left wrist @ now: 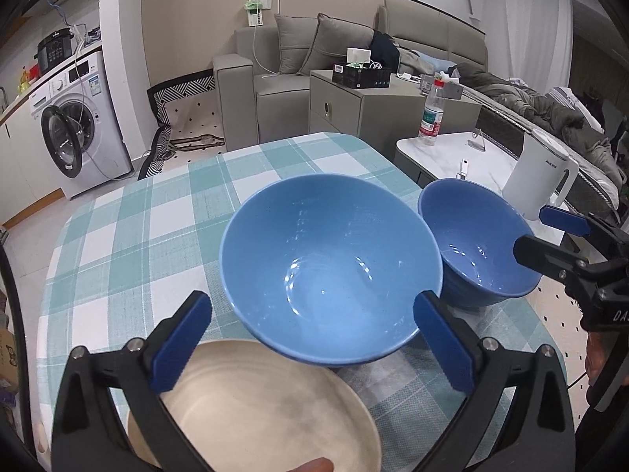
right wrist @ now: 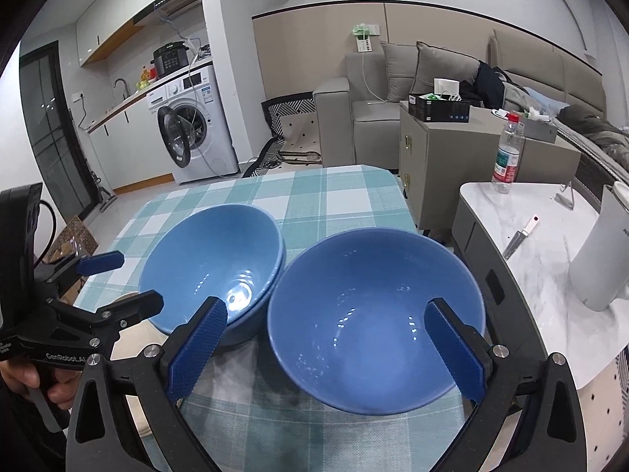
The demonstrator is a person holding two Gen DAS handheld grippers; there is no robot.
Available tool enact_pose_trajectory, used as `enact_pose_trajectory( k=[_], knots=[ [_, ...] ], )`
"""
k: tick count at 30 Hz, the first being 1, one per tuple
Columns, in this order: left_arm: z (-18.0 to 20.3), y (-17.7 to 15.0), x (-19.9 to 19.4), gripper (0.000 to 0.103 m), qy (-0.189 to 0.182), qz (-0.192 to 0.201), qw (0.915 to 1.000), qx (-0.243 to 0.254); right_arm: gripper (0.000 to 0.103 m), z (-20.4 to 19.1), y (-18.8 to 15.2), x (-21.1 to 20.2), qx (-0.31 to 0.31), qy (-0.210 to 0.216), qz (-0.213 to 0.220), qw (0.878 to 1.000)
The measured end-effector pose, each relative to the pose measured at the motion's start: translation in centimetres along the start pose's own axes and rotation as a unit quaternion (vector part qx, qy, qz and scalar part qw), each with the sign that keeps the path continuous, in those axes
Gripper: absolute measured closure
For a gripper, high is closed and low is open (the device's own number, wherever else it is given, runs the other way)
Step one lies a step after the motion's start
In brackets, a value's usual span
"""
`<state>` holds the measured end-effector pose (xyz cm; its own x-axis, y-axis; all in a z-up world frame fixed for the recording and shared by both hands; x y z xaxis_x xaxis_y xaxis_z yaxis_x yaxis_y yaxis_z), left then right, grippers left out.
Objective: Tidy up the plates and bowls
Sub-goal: 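Withdraw both tools back from the two blue bowls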
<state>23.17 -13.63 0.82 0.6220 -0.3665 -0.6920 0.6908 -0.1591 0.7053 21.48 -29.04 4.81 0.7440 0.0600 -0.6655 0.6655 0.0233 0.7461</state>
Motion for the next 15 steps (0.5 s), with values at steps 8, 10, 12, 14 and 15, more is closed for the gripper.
enact_pose_trajectory(
  k=[8,10,12,14,15],
  knots=[
    [1.0,-0.2,-0.3,0.0,-0.002,0.011,0.9998,-0.014,0.001,1.5,0.0,-1.2,0.014,-0.01,0.011,1.0],
    [1.3,-0.3,-0.3,0.0,-0.003,0.013,0.9998,-0.017,0.001,1.8,-0.2,-1.3,0.011,-0.018,0.009,1.0],
    [1.7,-0.4,-0.3,0.0,-0.004,0.015,0.9997,-0.019,0.001,2.1,-0.3,-1.6,0.014,-0.018,0.009,1.0],
    [2.0,-0.5,-0.2,0.0,-0.005,0.017,0.9996,-0.02,0.001,2.6,-0.4,-1.9,0.018,-0.024,0.012,0.999],
    [2.2,-0.6,-0.2,0.0,-0.004,0.017,0.9996,-0.022,0.001,2.9,-0.4,-2.0,0.02,-0.028,0.013,0.999]
  ],
)
Point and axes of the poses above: each gripper's, at about its wrist camera, not at the fingertips, and x roughly the way its jaws point, z to its right, y to its top, the point moved 7 cm from there along x, roughly the way its jaws point, and after that the axes turned 9 degrees about -y, right-handed, at the moved point
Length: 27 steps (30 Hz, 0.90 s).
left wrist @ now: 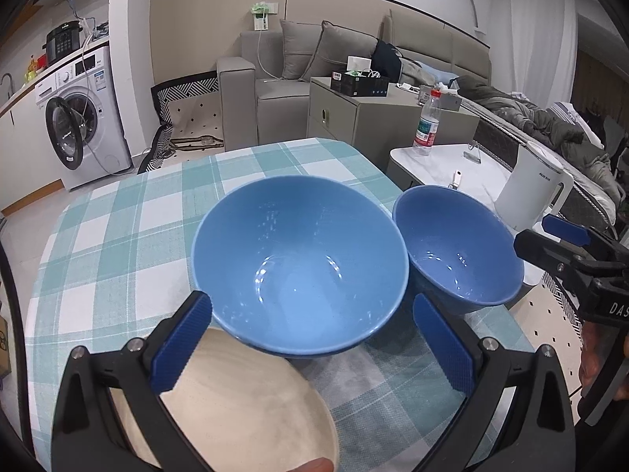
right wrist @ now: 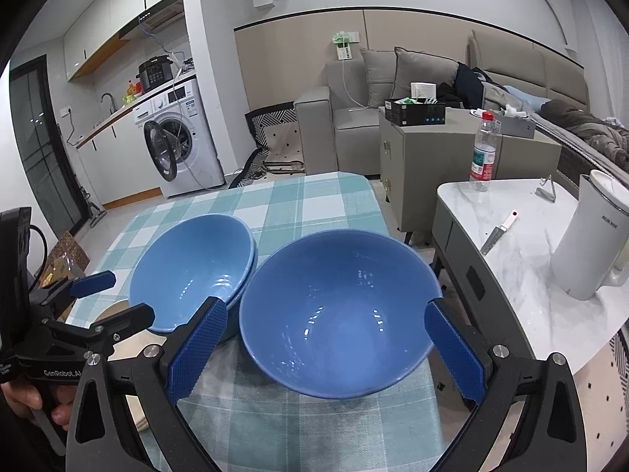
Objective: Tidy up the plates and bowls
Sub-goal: 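Withdraw both tools back from the two blue bowls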
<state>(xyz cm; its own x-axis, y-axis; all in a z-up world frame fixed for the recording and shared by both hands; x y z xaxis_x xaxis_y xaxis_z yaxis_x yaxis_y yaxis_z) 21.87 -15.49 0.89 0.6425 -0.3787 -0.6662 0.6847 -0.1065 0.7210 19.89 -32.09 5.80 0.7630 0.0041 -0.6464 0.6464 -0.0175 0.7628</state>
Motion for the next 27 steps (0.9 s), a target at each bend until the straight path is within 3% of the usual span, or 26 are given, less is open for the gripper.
enact_pose_trajectory(
  k=[10,27],
  knots=[
    [2.2,-0.5,0.5,0.0,0.009,0.003,1.0,0.001,0.001,2.9,0.2,-0.7,0.028,-0.018,0.005,0.999],
    [6.1,-0.4,1.7,0.001,-0.039,-0.004,0.9989,0.024,0.001,4.7,-0.2,0.8,0.05,-0.023,-0.013,0.998]
  ],
)
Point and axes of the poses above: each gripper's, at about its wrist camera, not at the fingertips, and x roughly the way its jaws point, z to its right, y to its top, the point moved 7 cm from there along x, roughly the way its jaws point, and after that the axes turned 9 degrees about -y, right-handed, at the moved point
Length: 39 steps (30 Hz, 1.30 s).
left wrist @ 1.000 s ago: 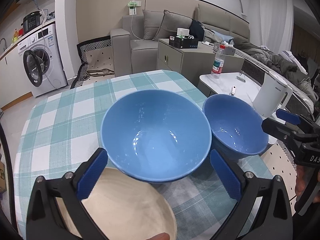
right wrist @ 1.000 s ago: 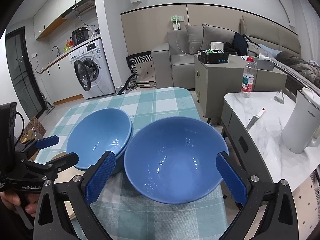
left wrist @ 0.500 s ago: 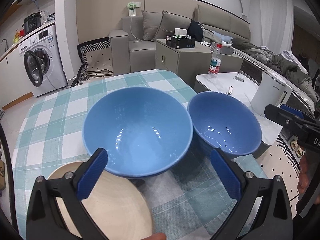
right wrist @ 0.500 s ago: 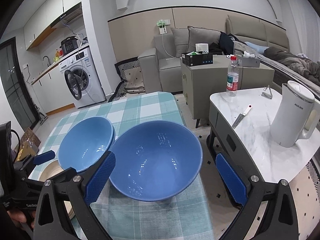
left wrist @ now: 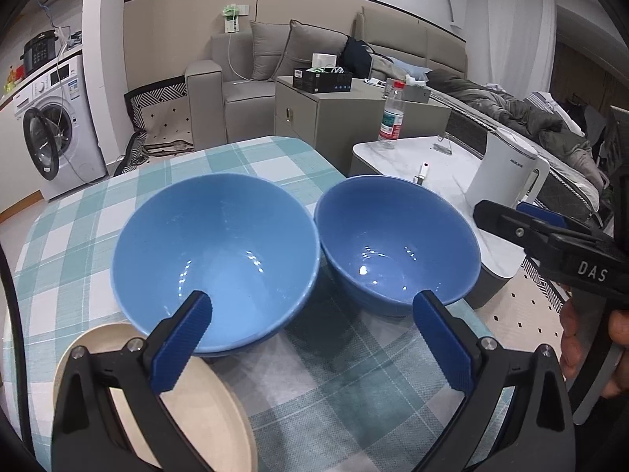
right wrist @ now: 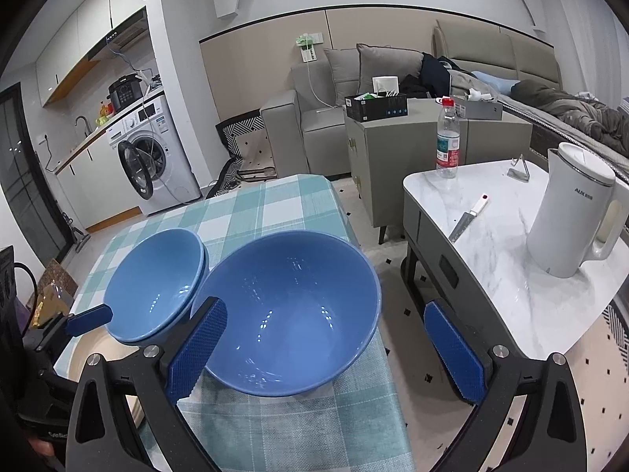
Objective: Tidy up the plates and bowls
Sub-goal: 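Withdraw both tools back from the two blue bowls, then close both tools on the rim of the blue bowl nearer the right tool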
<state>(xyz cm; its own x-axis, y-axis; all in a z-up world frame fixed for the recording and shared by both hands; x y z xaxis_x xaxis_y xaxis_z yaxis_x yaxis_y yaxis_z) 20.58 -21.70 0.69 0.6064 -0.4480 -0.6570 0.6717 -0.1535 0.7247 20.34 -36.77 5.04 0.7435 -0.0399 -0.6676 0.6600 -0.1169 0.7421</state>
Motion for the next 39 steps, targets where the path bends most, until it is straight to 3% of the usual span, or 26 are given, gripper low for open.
enact_pose_trajectory(
  k=[10,20,39],
  knots=[
    [1.6,0.1,1.1,0.003,-0.03,-0.006,0.9995,-0.007,0.001,0.6,-0.6,1.3,0.01,-0.004,-0.013,1.0],
    [3.9,-0.1,1.9,0.035,-0.054,-0.024,0.9981,0.016,0.001,2.3,-1.1,2.6,0.033,-0.009,-0.029,0.999],
    [4.1,-0.3,4.3,0.039,-0.055,-0.047,0.9973,-0.01,0.001,4.0,-2.2,5.1,0.054,-0.017,-0.046,0.997]
  ],
)
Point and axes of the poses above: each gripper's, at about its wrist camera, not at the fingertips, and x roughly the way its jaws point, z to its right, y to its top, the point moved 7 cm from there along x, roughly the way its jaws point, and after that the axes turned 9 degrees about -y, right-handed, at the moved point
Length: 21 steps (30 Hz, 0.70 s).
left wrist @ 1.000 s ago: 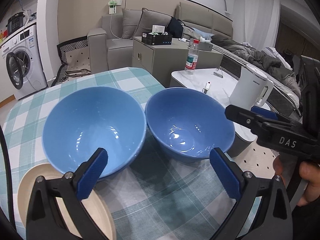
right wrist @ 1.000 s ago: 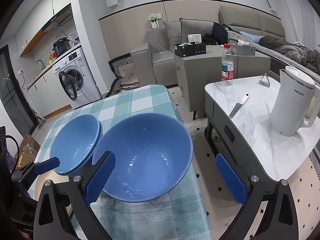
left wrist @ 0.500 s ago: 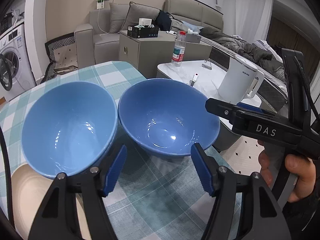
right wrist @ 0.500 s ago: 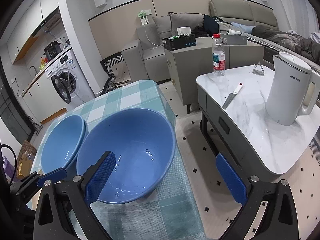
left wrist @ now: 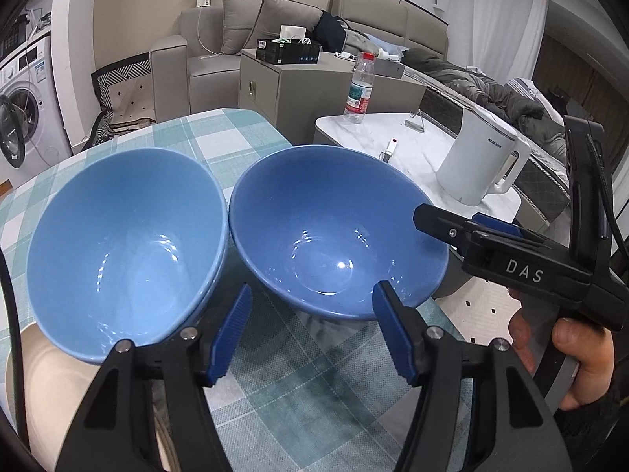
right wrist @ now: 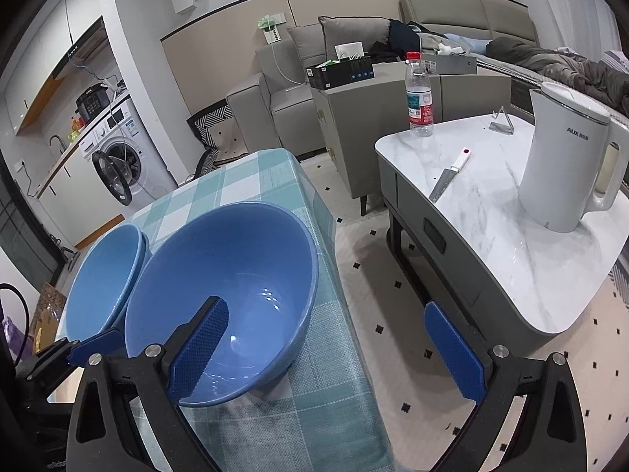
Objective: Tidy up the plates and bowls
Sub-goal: 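Close both tools on the rim of the blue bowl nearer the right tool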
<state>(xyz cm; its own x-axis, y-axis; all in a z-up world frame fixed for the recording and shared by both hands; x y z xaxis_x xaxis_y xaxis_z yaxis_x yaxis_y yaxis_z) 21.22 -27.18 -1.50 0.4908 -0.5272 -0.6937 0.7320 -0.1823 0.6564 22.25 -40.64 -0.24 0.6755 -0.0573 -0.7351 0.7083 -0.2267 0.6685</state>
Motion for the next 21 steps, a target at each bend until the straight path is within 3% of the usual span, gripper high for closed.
enact_pose_trajectory(
  k=[3,9,21],
  knots=[
    [-0.2,0.2,0.4,0.039,-0.001,-0.002,1.0,-0.002,0.002,-0.2,-0.1,0.2,-0.001,0.006,-0.001,1.0],
    [-0.5,0.6,0.9,0.04,0.0,-0.004,1.0,-0.004,0.019,-0.4,-0.5,1.0,0.001,0.014,-0.009,1.0],
    [-0.4,0.8,1.9,0.042,0.009,-0.008,0.9999,-0.001,0.033,0.6,-0.8,2.1,0.026,0.02,-0.019,0.999]
  ],
)
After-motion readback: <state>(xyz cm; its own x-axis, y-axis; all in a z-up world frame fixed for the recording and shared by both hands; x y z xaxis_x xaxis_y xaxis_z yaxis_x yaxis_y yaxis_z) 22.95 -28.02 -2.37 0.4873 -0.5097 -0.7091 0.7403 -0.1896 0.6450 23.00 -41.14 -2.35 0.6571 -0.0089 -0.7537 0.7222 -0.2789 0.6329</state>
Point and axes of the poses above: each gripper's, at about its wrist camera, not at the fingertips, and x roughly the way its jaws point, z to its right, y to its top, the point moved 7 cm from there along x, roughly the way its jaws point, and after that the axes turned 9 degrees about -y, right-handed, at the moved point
